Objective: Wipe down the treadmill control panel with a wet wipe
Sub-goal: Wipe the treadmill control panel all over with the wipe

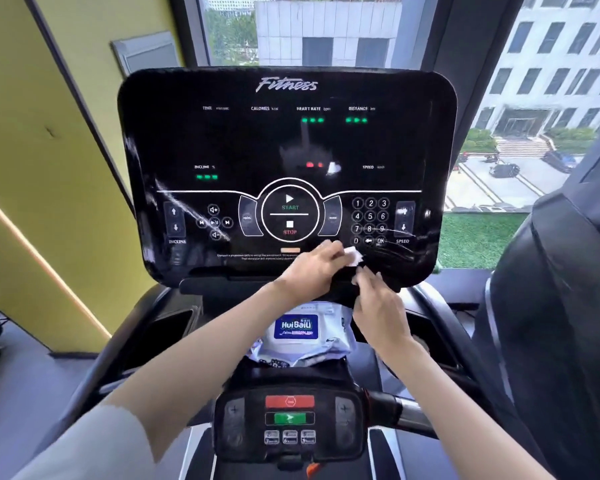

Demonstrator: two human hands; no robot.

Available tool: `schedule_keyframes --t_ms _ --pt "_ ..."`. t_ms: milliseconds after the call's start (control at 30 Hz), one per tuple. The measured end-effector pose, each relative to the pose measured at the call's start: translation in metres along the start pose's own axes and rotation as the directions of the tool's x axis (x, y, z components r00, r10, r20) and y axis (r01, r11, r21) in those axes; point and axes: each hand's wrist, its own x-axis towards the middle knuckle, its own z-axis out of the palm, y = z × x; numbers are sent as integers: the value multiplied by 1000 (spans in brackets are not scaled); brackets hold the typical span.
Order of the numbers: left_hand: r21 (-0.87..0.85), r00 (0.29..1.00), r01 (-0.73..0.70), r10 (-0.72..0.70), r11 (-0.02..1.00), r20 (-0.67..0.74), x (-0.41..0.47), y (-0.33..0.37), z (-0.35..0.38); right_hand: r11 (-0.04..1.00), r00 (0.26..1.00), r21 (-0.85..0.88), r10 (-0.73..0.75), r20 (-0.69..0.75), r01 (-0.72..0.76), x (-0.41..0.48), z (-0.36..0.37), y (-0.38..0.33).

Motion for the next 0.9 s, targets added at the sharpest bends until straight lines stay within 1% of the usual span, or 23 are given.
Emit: schedule_keyframes --t_ms 100,133,200,233,300,400,567,633,700,800,833,900 --pt "22 997 65 -64 998 -38 -27 -22 -16 999 995 24 -30 -98 32 8 -1 -19" --pt "11 994 96 -95 995 -50 -36 -29 -23 997 990 22 -65 -122 68 10 2 -26" --pt "1 986 147 -146 989 -78 -55 -44 -38 986 980 34 -157 -122 162 16 10 -45" --pt "5 981 169 -168 986 -92 -67 -54 -47 977 974 66 -196 -109 204 19 18 -58" --pt "-18 971 213 -214 977 -106 -82 -67 -57 966 970 99 -236 -58 241 23 23 -76" --pt "-40 946 295 -298 955 -125 -109 -87 -78 940 953 154 -302 -32 303 32 35 -109" --pt "-53 895 409 -411 911 -171 -149 -112 -100 913 943 278 -327 67 297 39 50 -147" --pt "-36 871 458 -456 888 -182 -163 -119 -103 902 934 295 -349 70 315 39 55 -156" --pt "-14 873 459 -454 888 -177 -172 -125 -108 895 926 289 -372 64 340 41 59 -164" --pt "48 898 416 -403 908 -177 -167 -134 -125 894 915 237 -401 44 380 49 61 -173" --pt "67 892 422 -401 904 -208 -162 -137 -135 895 913 215 -407 30 392 54 61 -175" --pt "84 859 448 -403 890 -317 -144 -148 -159 894 906 160 -423 -2 418 66 58 -179"
